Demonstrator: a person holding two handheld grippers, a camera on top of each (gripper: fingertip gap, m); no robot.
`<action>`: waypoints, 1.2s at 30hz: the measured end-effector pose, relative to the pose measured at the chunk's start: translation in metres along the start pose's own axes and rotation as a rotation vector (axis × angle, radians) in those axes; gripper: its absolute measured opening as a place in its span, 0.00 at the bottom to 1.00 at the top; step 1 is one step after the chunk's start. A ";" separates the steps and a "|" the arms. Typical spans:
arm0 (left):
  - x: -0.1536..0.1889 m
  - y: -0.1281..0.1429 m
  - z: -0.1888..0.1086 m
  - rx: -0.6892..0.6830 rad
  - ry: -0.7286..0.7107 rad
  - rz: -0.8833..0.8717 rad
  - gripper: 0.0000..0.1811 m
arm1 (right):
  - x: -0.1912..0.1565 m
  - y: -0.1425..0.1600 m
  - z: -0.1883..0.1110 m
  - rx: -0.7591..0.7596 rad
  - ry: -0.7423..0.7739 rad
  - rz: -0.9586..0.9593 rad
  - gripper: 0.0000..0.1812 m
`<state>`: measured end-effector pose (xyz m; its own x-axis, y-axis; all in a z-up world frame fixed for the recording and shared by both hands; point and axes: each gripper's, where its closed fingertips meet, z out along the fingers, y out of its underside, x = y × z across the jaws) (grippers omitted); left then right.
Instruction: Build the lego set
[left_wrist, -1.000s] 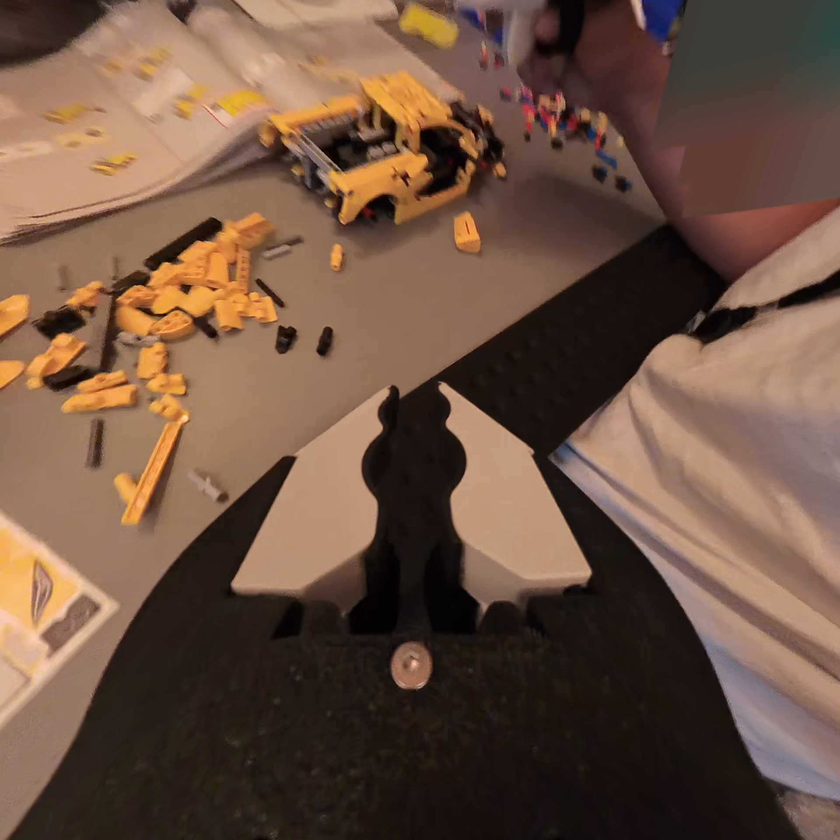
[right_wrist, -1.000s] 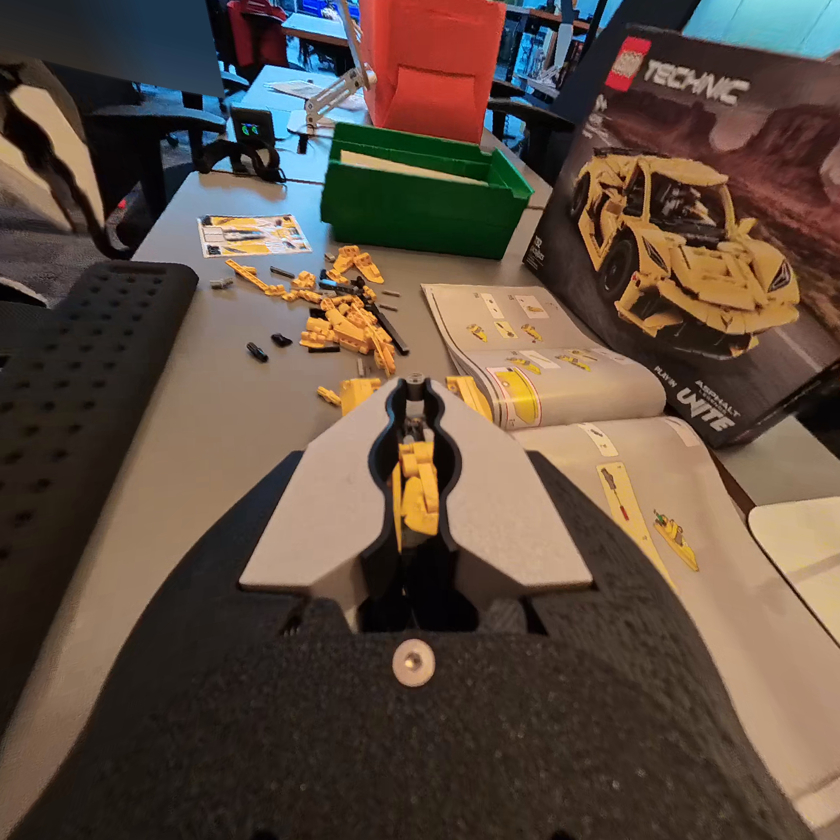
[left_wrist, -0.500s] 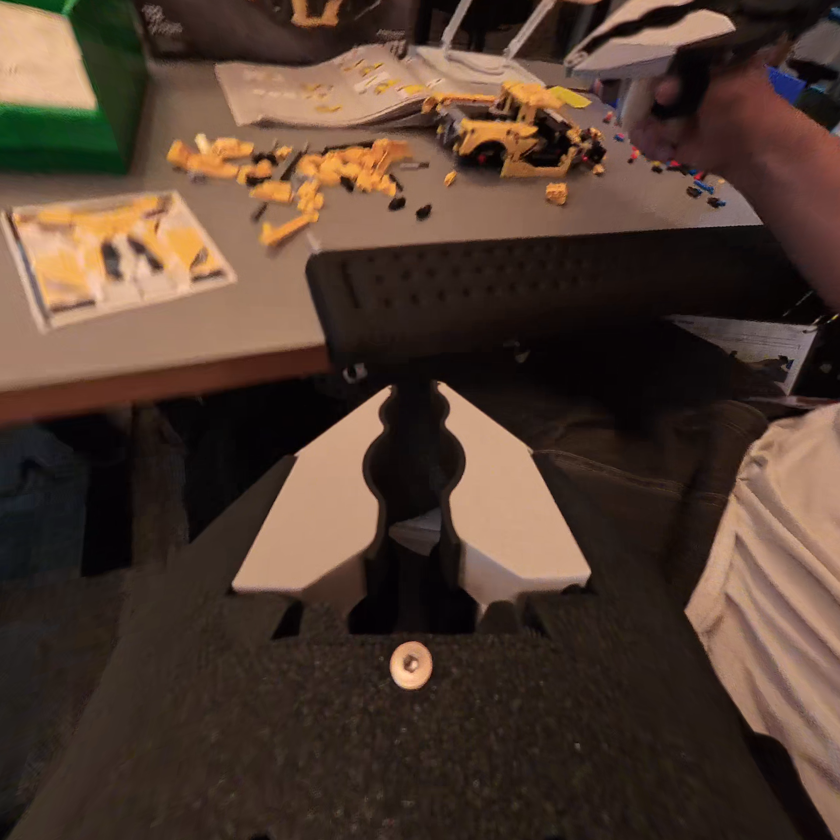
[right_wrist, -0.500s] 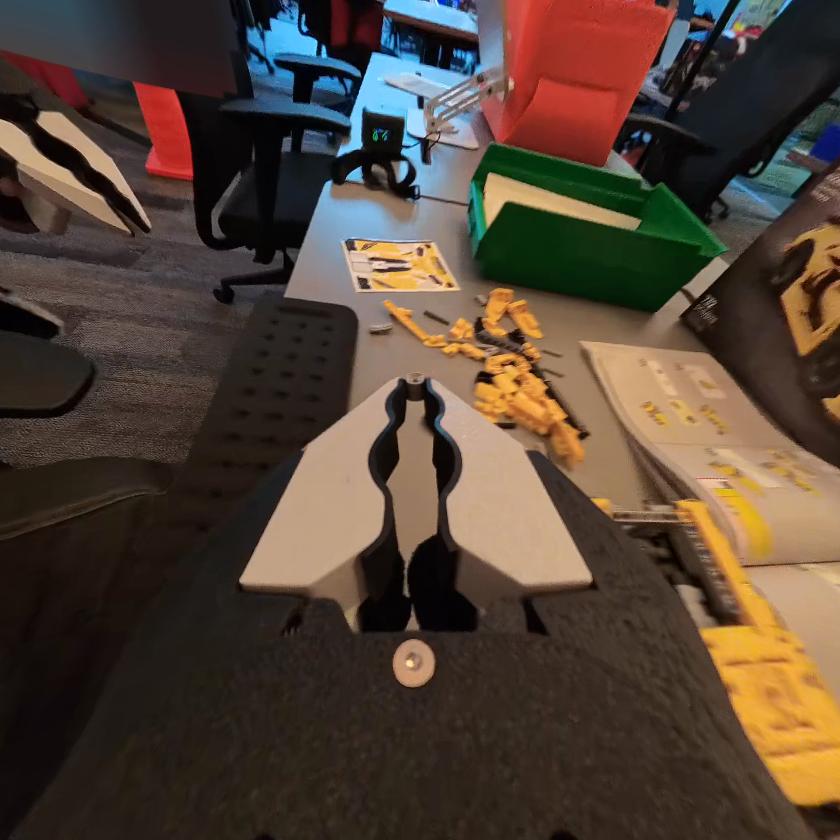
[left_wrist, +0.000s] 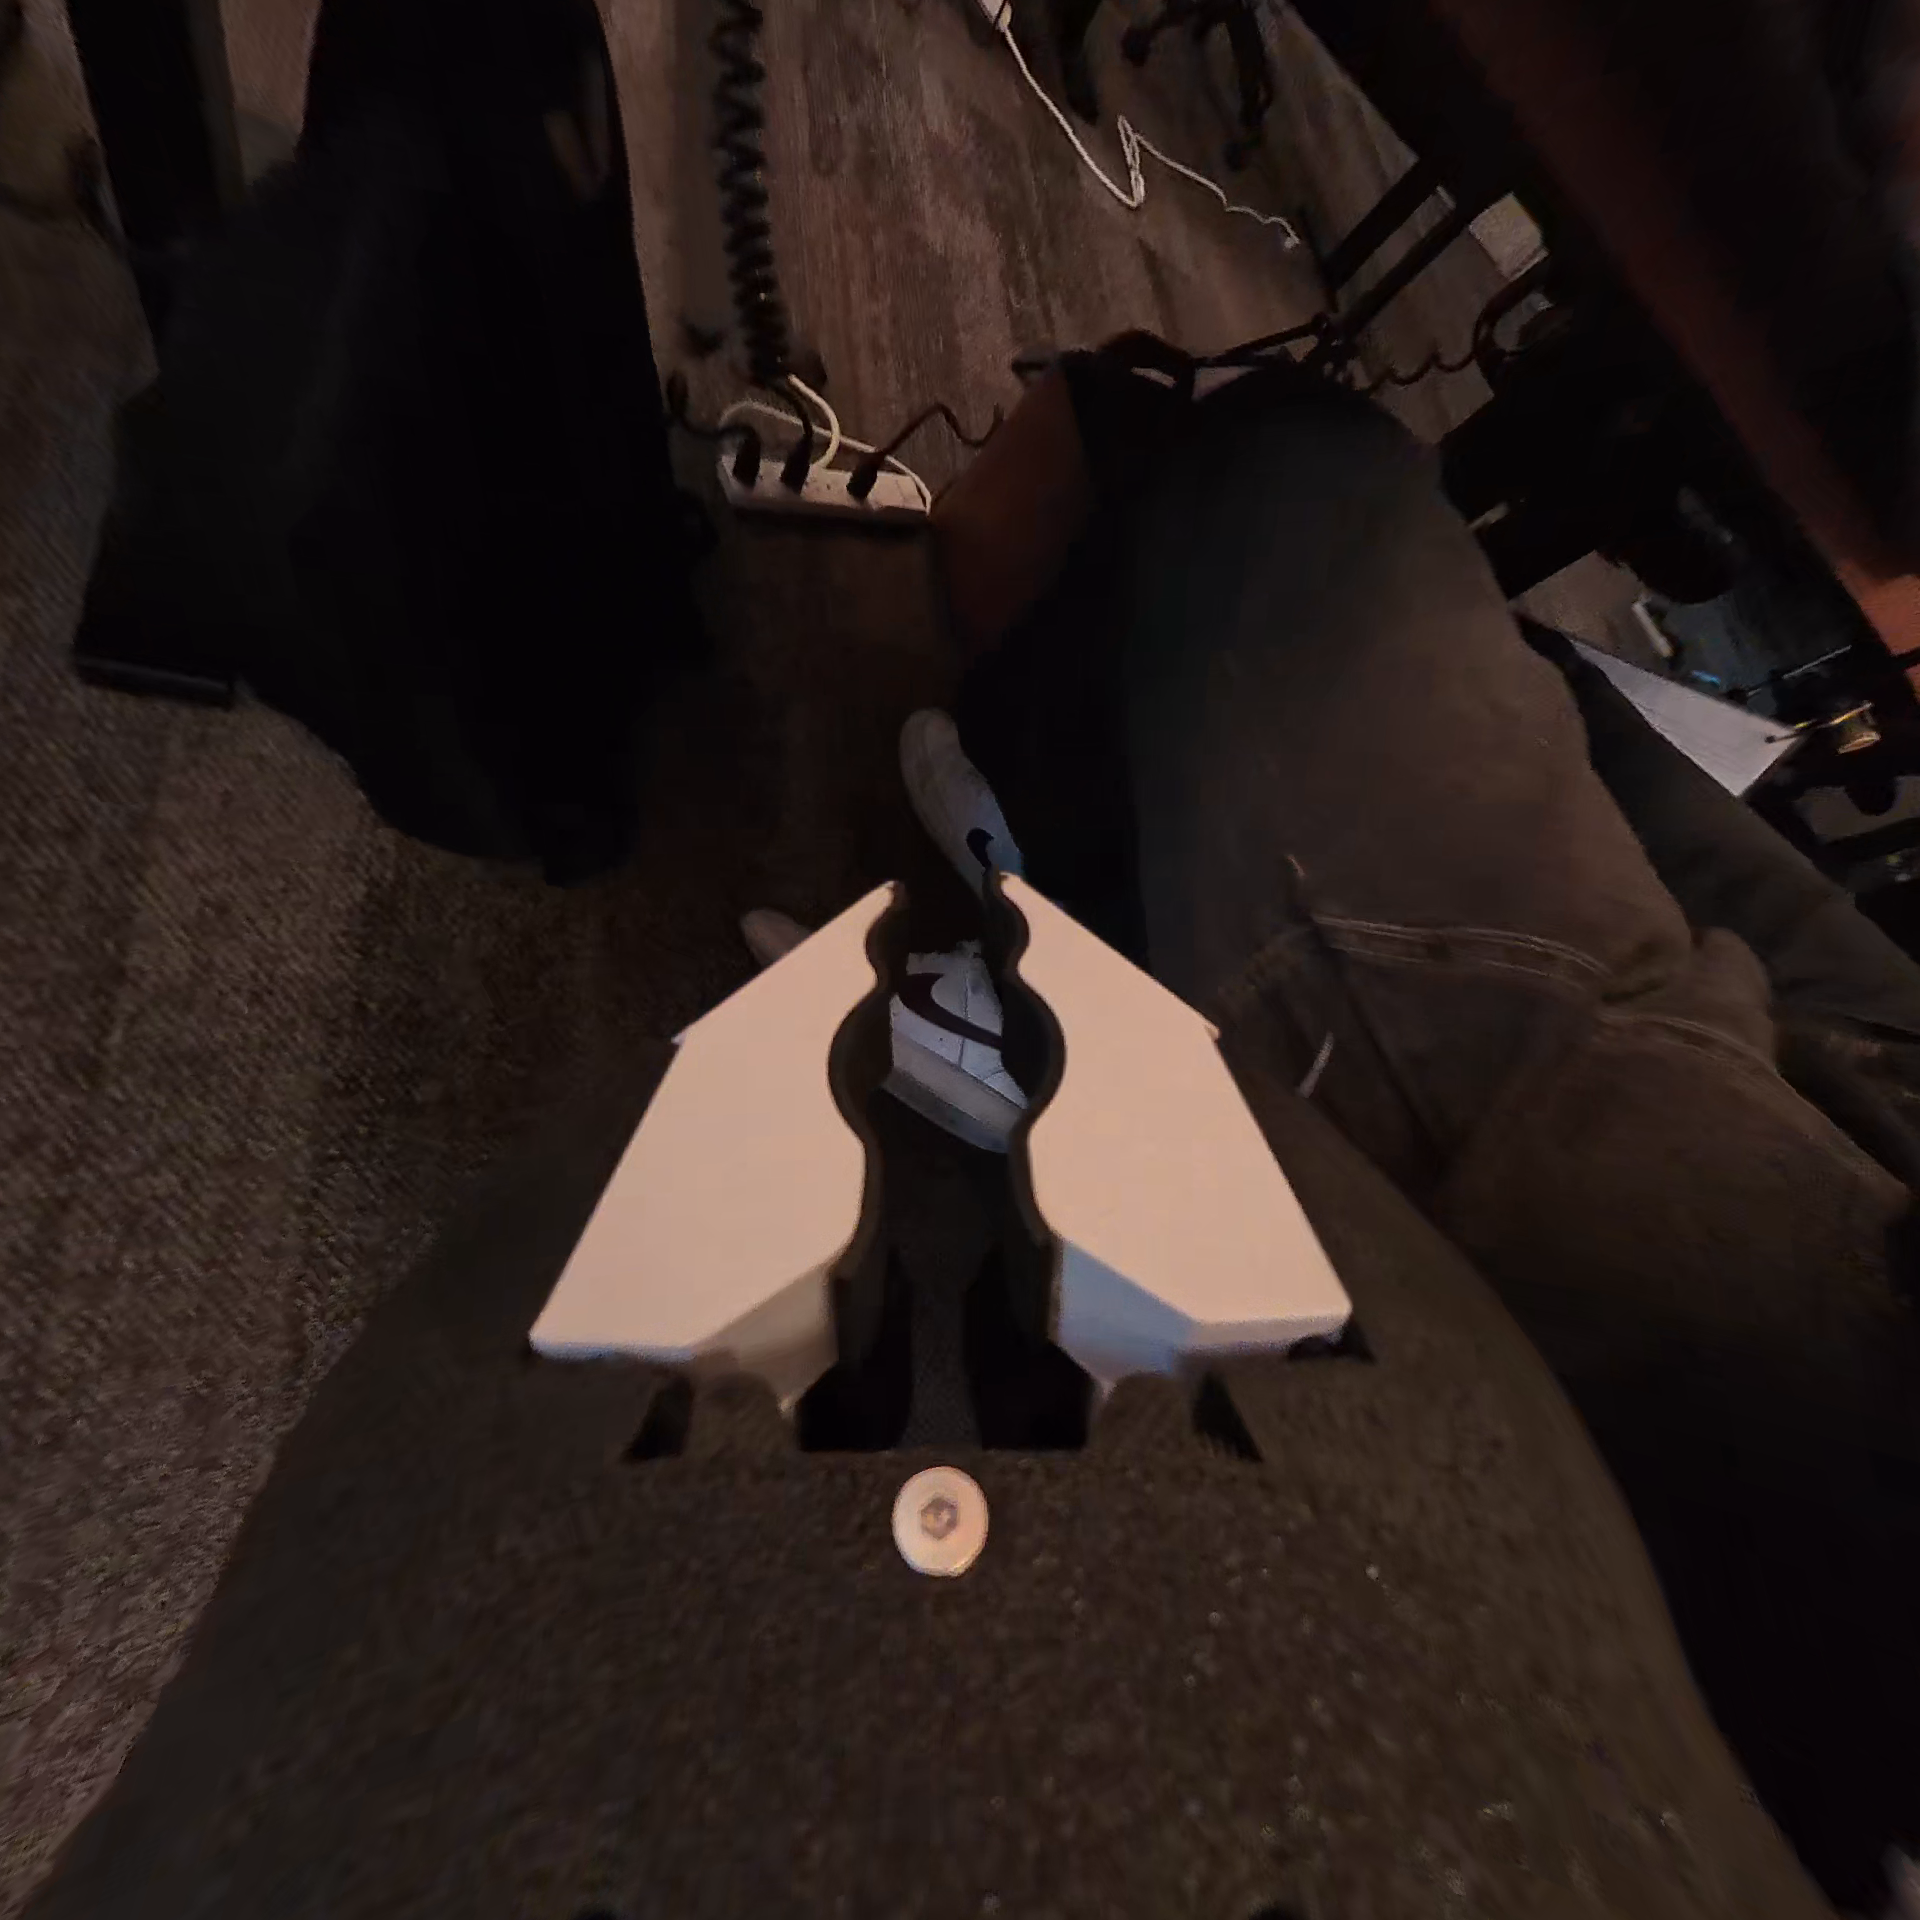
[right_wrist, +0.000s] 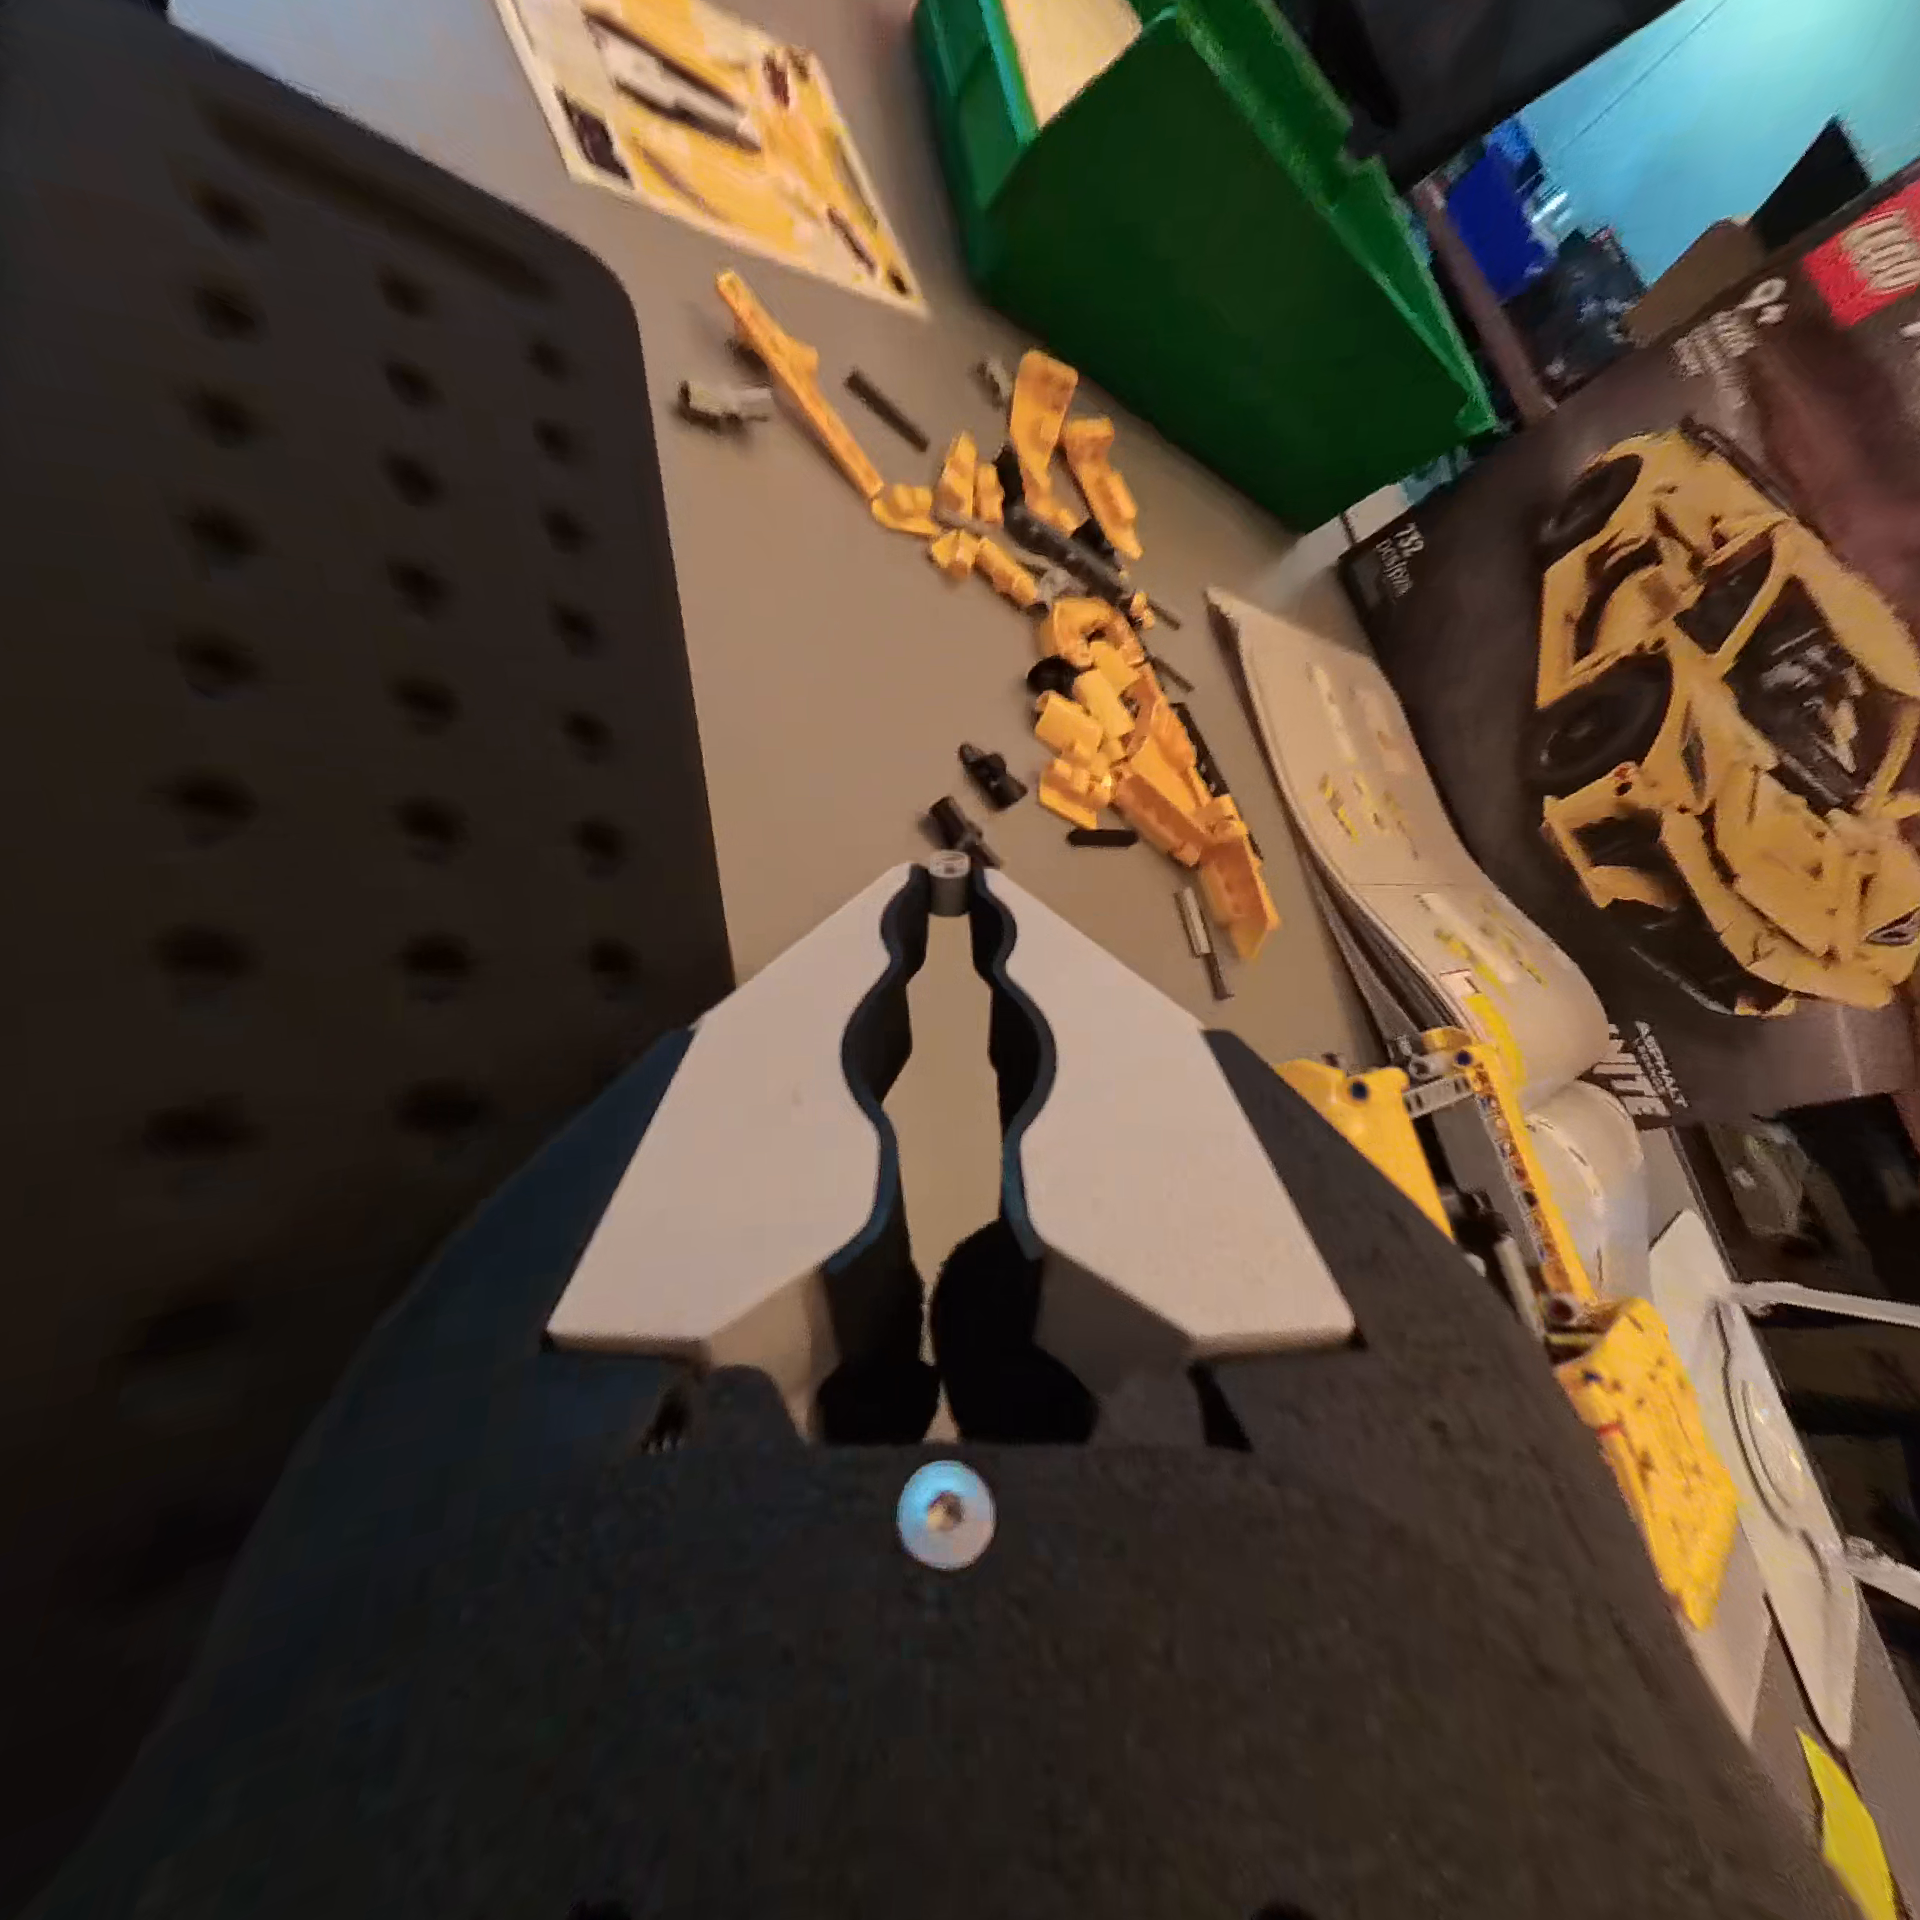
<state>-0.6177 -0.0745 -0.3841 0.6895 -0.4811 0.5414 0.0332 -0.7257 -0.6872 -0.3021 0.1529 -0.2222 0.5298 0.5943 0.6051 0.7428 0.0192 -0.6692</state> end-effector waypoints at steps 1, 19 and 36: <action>-0.006 0.007 0.007 -0.007 0.016 -0.021 0.08 | -0.002 0.001 0.002 -0.009 -0.009 -0.012 0.03; -0.073 0.147 0.177 -0.175 0.160 -0.119 0.08 | -0.003 0.010 0.012 -0.069 -0.010 -0.016 0.03; -0.070 0.166 0.192 -0.189 0.134 -0.008 0.08 | -0.006 0.009 0.012 -0.074 -0.013 -0.041 0.03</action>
<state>-0.5212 -0.0666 -0.6292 0.5869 -0.5271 0.6146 -0.1070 -0.8029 -0.5865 -0.3035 0.1592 -0.2376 0.4934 0.6043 0.6257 0.7924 -0.0156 -0.6098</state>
